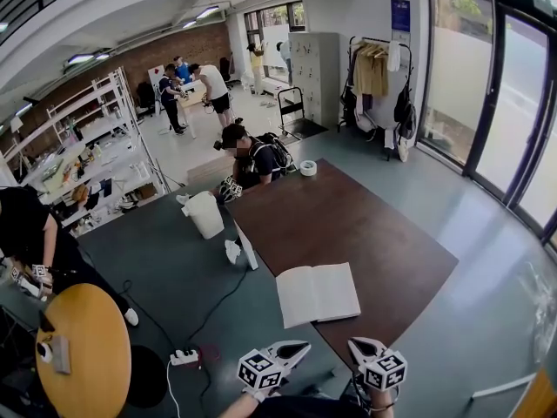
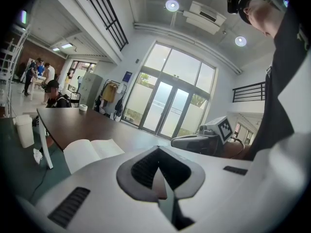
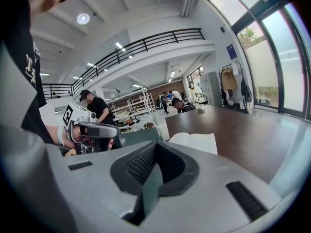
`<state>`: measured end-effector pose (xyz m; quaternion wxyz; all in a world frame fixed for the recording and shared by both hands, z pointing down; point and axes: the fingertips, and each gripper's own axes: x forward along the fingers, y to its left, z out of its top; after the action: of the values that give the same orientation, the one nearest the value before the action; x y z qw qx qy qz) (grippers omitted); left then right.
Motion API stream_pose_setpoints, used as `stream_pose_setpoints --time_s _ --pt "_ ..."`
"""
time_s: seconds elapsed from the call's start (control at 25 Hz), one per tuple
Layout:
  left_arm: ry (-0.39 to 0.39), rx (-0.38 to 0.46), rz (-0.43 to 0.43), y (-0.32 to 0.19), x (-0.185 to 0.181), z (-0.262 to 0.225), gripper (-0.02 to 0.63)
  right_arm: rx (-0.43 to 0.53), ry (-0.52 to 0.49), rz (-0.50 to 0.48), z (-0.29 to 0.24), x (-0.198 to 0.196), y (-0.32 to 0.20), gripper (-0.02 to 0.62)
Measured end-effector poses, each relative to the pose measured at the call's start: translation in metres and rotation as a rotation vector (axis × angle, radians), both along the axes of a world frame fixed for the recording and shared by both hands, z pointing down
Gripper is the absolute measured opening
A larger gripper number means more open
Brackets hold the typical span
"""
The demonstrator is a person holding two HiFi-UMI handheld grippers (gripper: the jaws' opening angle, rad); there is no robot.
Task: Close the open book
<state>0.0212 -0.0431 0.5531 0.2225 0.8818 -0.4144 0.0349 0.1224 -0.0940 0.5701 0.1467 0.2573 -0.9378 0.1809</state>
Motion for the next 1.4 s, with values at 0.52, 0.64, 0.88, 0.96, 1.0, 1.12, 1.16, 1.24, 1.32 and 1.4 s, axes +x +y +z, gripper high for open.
stream_pose_setpoints --time_s 0.52,0.64,0.88,0.96,1.0,1.12,1.16,1.24,1.32,1.4 --pt "0.002 -0.023 -0.029 0.019 0.004 0.007 0.005 -0.018 0.008 -0.028 0.006 0.001 0.012 -0.012" --pt "0.001 -0.028 -0.022 0.020 0.006 0.009 0.005 -0.018 0.011 -0.027 0.010 0.003 0.017 -0.012" --pt "0.013 0.002 0.038 0.015 0.028 0.008 0.005 -0.015 0.032 0.025 0.014 0.025 0.021 -0.012" --pt "0.017 0.010 0.055 0.011 0.034 0.007 0.005 -0.006 0.032 0.048 0.012 0.033 0.018 -0.012" --pt "0.018 0.008 0.062 0.009 0.036 0.008 0.005 -0.005 0.032 0.060 0.011 0.036 0.017 -0.012" --pt "0.023 0.001 0.087 0.007 0.043 0.010 0.005 -0.009 0.031 0.093 0.011 0.045 0.018 -0.012" --pt "0.026 0.000 0.097 0.006 0.045 0.010 0.005 -0.012 0.033 0.099 0.011 0.047 0.020 -0.012" --pt "0.033 -0.002 0.118 0.006 0.051 0.009 0.005 -0.018 0.040 0.106 0.011 0.051 0.022 -0.012" --pt "0.043 -0.007 0.145 0.007 0.058 0.009 0.005 -0.023 0.043 0.114 0.011 0.054 0.023 -0.012" --pt "0.049 -0.011 0.166 0.010 0.063 0.011 0.005 -0.025 0.045 0.122 0.012 0.055 0.024 -0.012"
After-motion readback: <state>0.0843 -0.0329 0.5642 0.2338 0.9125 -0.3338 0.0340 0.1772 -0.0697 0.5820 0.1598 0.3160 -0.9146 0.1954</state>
